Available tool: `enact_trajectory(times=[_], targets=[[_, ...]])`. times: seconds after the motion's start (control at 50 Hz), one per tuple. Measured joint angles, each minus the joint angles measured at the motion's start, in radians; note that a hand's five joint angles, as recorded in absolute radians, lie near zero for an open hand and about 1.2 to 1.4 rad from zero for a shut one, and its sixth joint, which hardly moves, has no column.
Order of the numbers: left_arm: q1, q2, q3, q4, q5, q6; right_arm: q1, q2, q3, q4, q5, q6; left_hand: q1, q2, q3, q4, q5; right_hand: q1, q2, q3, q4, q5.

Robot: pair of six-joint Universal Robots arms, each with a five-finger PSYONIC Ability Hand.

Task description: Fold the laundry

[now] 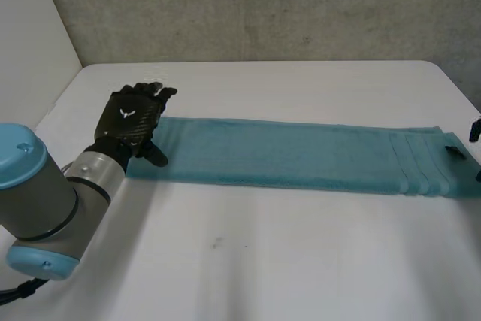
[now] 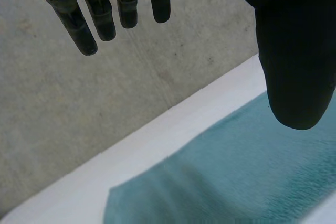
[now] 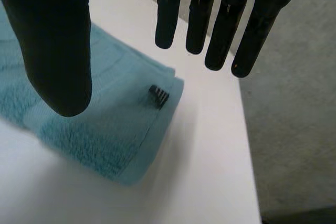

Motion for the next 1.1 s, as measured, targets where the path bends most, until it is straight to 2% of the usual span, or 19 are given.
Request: enact_trajectory(times=[0.08, 0.18, 0.48, 0.82, 0.9, 0.94, 0.96, 1.04, 1.1], targets=[[0.0, -0.009, -0.009, 0.004, 0.001, -0.008, -0.032, 0.052, 0.006, -0.037, -0.065, -0.015, 0.0, 0.0, 0.0, 0.0, 0.0, 0.006, 0.01, 0.014, 0.011, 0.011], [0.002, -0.02, -0.015, 0.007, 0.001, -0.007, -0.048, 0.099, 0.008, -0.073, -0.092, -0.044, 0.0, 0.0, 0.0, 0.0, 0.0, 0.006, 0.01, 0.014, 0.011, 0.011], [0.003, -0.027, -0.036, 0.009, 0.002, -0.006, -0.041, 0.122, 0.023, -0.154, -0.03, -0.097, 0.0, 0.0, 0.0, 0.0, 0.0, 0.006, 0.01, 0.014, 0.011, 0.011], [0.0, -0.031, -0.04, 0.007, 0.002, -0.006, -0.041, 0.205, -0.004, -0.181, -0.028, -0.097, 0.0, 0.0, 0.0, 0.0, 0.0, 0.02, 0.026, 0.031, 0.028, 0.031], [0.0, -0.034, -0.04, 0.007, 0.002, -0.006, -0.04, 0.229, -0.018, -0.18, -0.027, -0.097, 0.0, 0.0, 0.0, 0.0, 0.0, 0.086, 0.101, 0.104, 0.096, 0.093], [0.0, -0.035, -0.04, 0.007, 0.002, -0.006, -0.041, 0.239, -0.026, -0.181, -0.026, -0.097, 0.0, 0.0, 0.0, 0.0, 0.0, 0.391, 0.462, 0.458, 0.457, 0.429], [0.0, -0.035, -0.04, 0.007, 0.002, -0.006, -0.041, 0.241, -0.029, -0.182, -0.026, -0.097, 0.0, 0.0, 0.0, 0.0, 0.0, 0.464, 0.568, 0.563, 0.562, 0.532], [0.0, -0.035, -0.041, 0.007, 0.001, -0.006, -0.044, 0.245, -0.038, -0.194, -0.007, -0.096, 0.0, 0.0, 0.0, 0.0, 0.0, 0.5, 0.651, 0.654, 0.661, 0.615], [0.001, -0.034, -0.043, 0.007, 0.001, -0.007, -0.048, 0.242, -0.045, -0.226, 0.053, -0.1, 0.0, 0.0, 0.0, 0.0, 0.0, 0.5, 0.651, 0.655, 0.664, 0.617]])
